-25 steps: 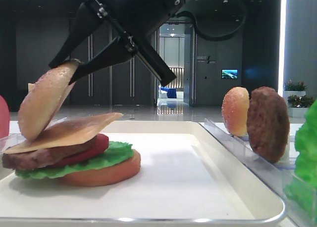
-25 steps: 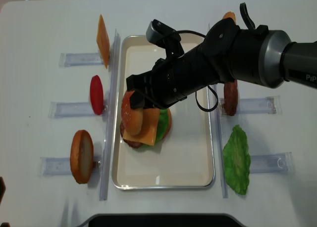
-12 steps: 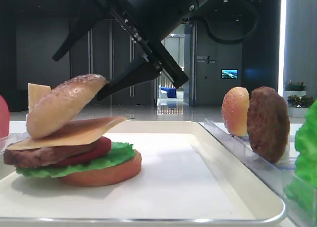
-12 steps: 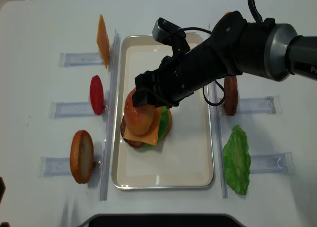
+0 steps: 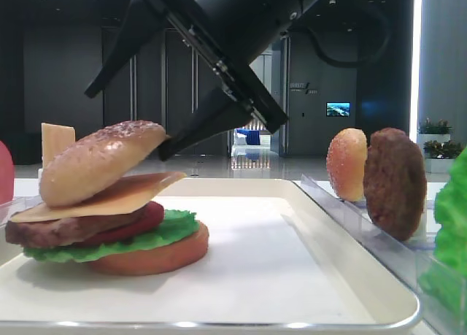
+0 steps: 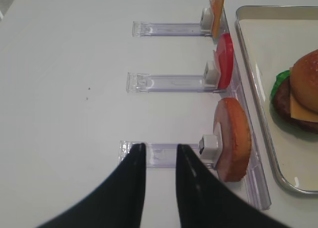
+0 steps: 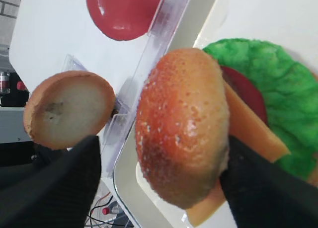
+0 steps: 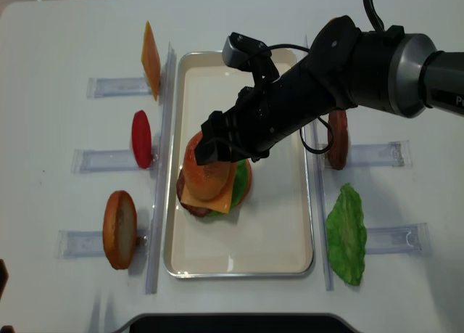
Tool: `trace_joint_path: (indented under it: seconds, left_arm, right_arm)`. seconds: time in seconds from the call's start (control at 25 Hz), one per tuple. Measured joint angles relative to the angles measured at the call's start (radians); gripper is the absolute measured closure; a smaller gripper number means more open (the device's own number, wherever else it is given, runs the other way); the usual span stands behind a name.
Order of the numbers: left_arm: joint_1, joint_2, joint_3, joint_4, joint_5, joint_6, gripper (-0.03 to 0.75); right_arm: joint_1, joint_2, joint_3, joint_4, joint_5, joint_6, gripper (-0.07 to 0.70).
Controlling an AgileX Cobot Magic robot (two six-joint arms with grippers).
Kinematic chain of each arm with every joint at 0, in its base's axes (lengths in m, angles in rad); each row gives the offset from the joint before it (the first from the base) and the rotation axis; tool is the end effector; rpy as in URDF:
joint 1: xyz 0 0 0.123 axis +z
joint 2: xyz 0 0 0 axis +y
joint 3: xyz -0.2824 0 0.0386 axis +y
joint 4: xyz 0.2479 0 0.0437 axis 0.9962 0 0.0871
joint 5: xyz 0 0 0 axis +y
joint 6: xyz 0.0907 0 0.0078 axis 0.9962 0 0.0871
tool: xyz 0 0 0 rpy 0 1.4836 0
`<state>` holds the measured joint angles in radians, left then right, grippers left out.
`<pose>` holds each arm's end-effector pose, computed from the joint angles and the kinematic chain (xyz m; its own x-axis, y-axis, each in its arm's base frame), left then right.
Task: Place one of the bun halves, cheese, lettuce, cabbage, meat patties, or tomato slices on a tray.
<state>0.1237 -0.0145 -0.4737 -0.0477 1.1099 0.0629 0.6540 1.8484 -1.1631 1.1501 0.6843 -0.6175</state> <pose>-0.0057 -0.0046 0.2660 -0.5083 -0.0213 -0.8609 -0.0657 0.9977 0.0141 0.2688 0.2724 0.2018 -0.8965 -0.2585 -0.3598 -0.4411 0.5975 0.6697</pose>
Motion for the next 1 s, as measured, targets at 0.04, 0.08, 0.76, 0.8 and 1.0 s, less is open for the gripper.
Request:
trace_joint_path:
  seconds: [0.04,0.08,0.76,0.8,1.0]
  left_arm:
    - [0.000,0.000,0.000,0.000,0.000,0.000,0.557]
    - [0.000,0.000,0.000,0.000,0.000,0.000,0.557]
    - [0.000,0.000,0.000,0.000,0.000,0.000,0.557]
    - [0.000,0.000,0.000,0.000,0.000,0.000,0.557]
    - [0.000,0.000,0.000,0.000,0.000,0.000,0.557]
  right_arm:
    - [-0.008,0.000,0.000,-0.006,0.008,0.003,0.153]
    - [-0.015,0.000,0.000,-0.008,0.014,0.003,0.153]
    - [-0.063,0.000,0.000,-0.060,0.046,0.019,0.153]
    - [-0.064,0.000,0.000,-0.060,0.047,0.019,0.153]
    - [-0.076,-0.012,-0.006,-0.095,0.060,0.055,0.153]
